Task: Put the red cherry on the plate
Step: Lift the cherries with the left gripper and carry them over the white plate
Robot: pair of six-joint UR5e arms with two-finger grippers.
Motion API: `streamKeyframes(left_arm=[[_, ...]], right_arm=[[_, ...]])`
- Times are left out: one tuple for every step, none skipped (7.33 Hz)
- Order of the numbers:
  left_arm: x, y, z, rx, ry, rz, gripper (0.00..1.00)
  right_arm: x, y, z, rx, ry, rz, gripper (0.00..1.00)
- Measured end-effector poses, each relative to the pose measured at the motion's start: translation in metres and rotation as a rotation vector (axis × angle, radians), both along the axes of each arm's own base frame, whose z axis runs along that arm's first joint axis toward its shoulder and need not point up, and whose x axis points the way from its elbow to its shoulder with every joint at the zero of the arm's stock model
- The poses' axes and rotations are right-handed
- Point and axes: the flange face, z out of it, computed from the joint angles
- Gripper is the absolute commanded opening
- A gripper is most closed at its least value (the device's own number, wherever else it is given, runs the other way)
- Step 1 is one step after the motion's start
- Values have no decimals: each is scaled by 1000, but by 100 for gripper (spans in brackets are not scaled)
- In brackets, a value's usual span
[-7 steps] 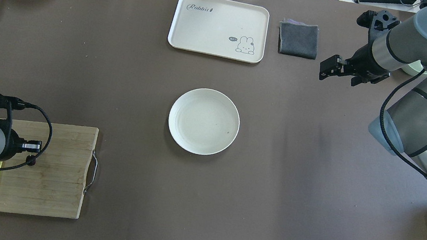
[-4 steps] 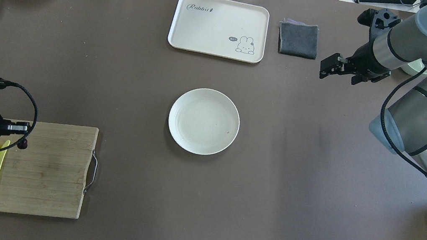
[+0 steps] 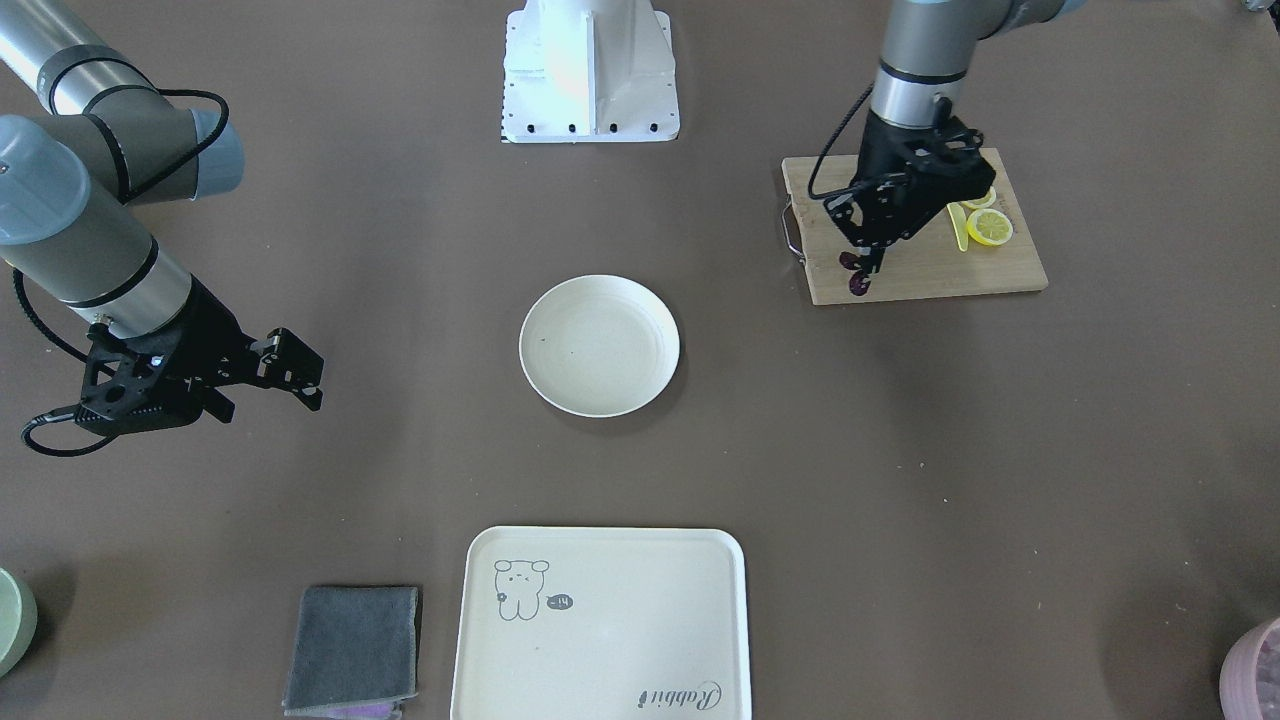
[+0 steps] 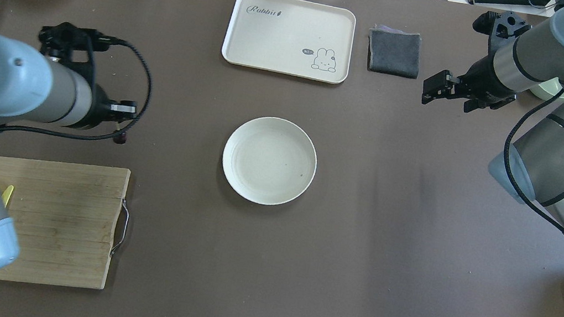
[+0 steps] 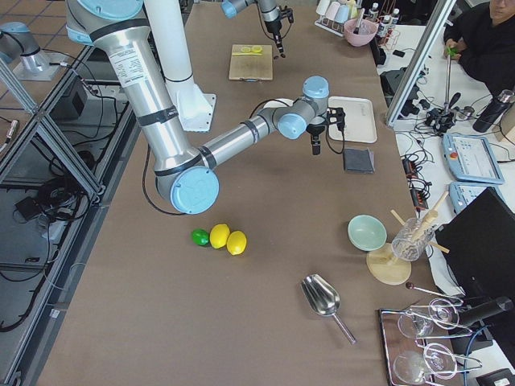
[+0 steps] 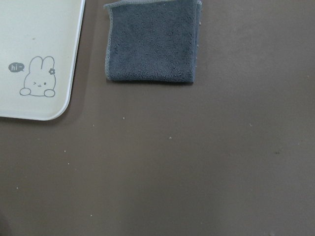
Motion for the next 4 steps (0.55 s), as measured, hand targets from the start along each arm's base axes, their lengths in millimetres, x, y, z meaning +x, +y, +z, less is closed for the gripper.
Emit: streamKeyframes(left_arm=[[36,-12,-33,7,4,-12,0],[72,-16,-59,9,12,-23,0],[105,-13,-78,10,25,-33,0],[138,-8,-89,17,39,-38,0]], right_arm=[[0,0,1,-1,1,1,100],[1,0,1,-3,2,1,100],[1,0,2,-3,2,2,100],[1,0,2,-3,3,2,100]])
